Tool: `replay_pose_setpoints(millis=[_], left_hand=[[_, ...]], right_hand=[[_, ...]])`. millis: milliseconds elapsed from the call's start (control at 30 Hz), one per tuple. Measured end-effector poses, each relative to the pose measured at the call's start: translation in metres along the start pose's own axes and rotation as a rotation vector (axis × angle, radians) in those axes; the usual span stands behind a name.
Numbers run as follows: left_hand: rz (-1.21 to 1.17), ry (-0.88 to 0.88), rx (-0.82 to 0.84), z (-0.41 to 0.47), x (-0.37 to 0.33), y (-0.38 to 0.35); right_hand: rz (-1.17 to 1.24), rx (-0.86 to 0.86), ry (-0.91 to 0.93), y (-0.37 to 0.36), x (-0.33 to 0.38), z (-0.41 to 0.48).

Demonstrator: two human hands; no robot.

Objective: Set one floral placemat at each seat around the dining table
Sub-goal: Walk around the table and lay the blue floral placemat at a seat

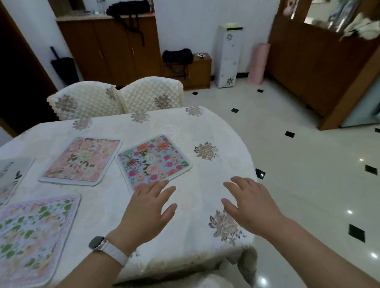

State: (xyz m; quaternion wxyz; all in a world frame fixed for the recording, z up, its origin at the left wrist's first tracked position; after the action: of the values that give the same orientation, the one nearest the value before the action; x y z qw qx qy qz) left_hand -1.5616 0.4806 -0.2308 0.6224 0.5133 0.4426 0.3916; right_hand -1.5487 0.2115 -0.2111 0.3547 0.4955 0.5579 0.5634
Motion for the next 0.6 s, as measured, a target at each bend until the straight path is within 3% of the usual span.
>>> replay_pose_setpoints(millis=[300, 600], left_hand=[[0.005, 0.006, 0.086, 0.095, -0.176, -0.046], [-0.051, -0.100, 0.024, 0.192, -0.324, -0.057]], right_hand=[[0.095, 0.016, 0.014, 0.015, -0.193, -0.018], [0.122, -0.042, -0.052, 0.062, -0.338, -0.036]])
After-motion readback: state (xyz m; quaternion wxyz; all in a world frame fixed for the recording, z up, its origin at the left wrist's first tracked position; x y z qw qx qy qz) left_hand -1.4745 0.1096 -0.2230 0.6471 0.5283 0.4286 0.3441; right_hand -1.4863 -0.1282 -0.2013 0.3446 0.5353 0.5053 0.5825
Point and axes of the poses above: each hand's wrist, its own z-axis towards the middle knuckle, its own y-axis out of the back of the hand, x = y × z, the point moved 2 cm from there along z, towards the middle knuckle, and after that the axes turned 2 degrees about x, right-handed, at the moved point
